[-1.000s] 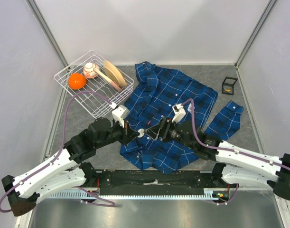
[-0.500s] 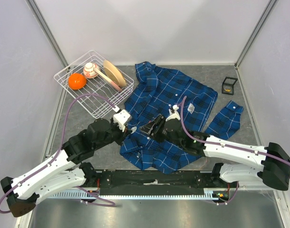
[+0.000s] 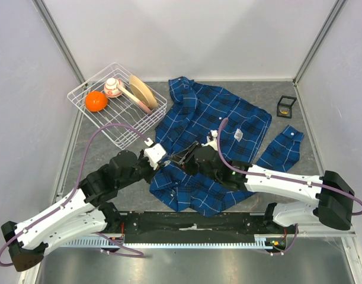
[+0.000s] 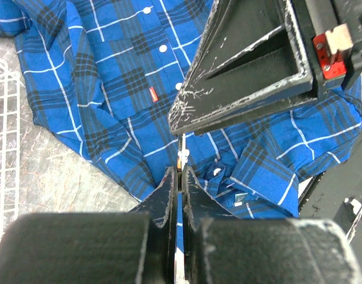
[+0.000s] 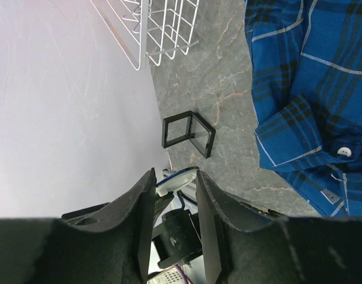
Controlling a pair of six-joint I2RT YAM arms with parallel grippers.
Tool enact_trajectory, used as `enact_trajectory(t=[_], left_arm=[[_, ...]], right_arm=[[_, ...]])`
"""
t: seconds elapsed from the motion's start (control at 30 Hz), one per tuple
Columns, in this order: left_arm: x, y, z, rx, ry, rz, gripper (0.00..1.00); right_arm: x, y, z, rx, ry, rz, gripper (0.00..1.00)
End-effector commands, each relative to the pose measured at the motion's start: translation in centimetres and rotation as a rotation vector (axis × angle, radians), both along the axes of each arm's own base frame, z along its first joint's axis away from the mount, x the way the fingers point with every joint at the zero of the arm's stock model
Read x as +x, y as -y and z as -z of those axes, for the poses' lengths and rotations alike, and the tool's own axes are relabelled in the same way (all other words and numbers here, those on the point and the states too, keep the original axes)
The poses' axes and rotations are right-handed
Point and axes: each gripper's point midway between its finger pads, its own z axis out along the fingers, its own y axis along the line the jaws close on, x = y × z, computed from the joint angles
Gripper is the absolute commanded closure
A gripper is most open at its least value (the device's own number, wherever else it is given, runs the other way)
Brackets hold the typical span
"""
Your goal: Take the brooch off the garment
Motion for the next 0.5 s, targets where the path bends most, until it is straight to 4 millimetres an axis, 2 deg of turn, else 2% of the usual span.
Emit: enact_trajectory(t=[0.0, 0.2, 0.47], left_arm=[[0.3, 0.8, -1.8, -0.032, 0.086, 0.051, 0.98], [0.2, 0.8, -1.5, -0.014, 0.091, 0.06, 0.98], [0.2, 0.8, -2.0, 0.014, 0.114, 0.075, 0.98]], right_arm=[[0.4, -1.1, -2.4, 0.065, 0.005, 0.021, 0.61], [0.1, -1.8, -1.9, 0.073, -0.014, 0.007, 0.66], [-0.3, -2.5, -1.2, 0.068, -0.039, -0.014, 0.67]])
